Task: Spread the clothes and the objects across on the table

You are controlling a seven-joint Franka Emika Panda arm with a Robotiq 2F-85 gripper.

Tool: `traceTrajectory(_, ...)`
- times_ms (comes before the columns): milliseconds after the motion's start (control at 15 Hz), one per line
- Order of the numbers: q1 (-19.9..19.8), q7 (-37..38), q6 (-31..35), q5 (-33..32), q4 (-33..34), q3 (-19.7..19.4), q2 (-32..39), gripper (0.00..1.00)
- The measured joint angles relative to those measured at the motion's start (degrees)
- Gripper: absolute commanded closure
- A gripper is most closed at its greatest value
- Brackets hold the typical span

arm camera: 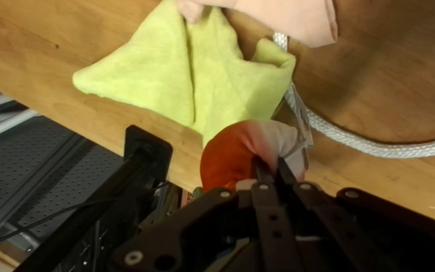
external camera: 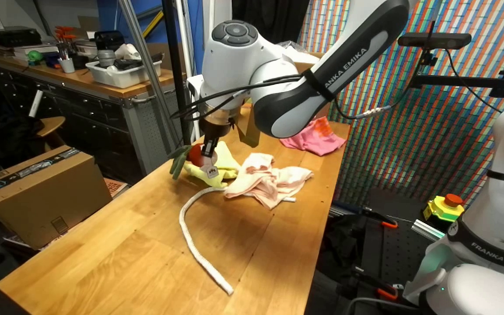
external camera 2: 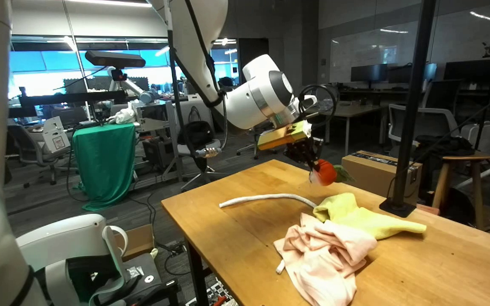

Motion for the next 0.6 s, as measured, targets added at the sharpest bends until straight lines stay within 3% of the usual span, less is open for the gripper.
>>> traceTrajectory(600, 0.2, 20.3, 0.1, -21.6, 0.8, -5.5, -4.3, 0.98)
